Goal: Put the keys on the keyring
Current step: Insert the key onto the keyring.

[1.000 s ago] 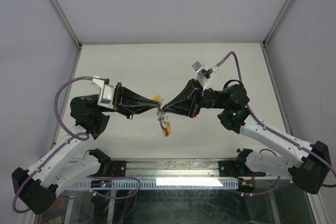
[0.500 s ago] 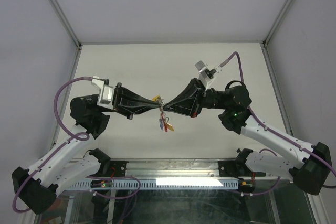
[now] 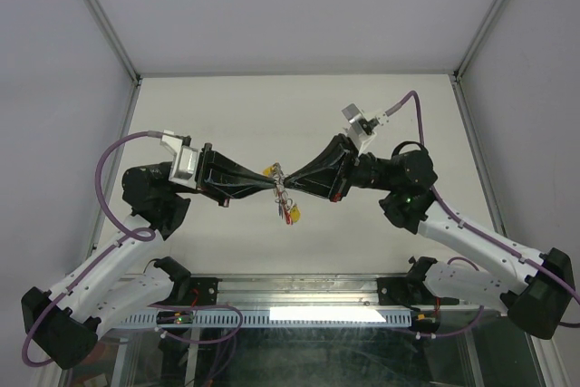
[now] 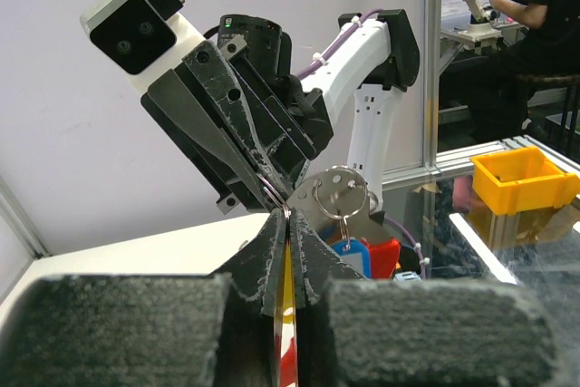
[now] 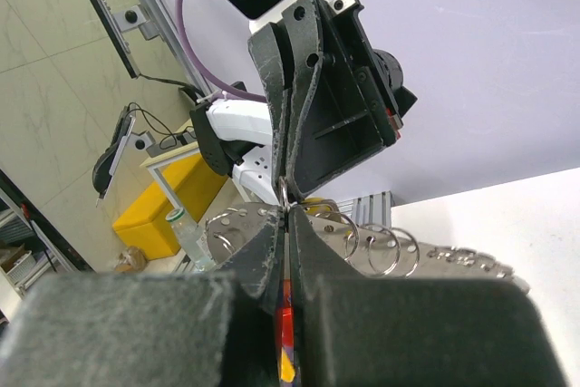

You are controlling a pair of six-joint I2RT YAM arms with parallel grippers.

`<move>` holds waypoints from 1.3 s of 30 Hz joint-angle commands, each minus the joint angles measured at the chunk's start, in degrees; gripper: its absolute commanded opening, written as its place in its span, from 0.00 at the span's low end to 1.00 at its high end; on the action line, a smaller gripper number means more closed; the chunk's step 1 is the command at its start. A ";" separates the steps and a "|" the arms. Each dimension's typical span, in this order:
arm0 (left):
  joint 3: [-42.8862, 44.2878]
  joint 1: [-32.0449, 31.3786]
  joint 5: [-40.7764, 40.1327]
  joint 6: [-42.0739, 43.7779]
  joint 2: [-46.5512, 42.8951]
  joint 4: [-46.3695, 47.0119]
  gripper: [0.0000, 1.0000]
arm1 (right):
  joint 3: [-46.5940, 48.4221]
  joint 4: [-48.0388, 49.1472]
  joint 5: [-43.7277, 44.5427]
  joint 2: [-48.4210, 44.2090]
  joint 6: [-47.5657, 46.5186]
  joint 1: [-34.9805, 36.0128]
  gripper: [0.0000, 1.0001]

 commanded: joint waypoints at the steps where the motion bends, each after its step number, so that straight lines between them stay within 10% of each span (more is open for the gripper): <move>1: 1.03 0.36 1.06 -0.80 -0.34 2.72 0.00 | -0.03 3.81 3.12 -1.50 0.31 0.08 0.00; 39: 1.15 0.37 -1.30 -0.48 0.19 3.59 0.00 | -1.33 2.65 0.44 -0.07 -0.10 0.12 0.00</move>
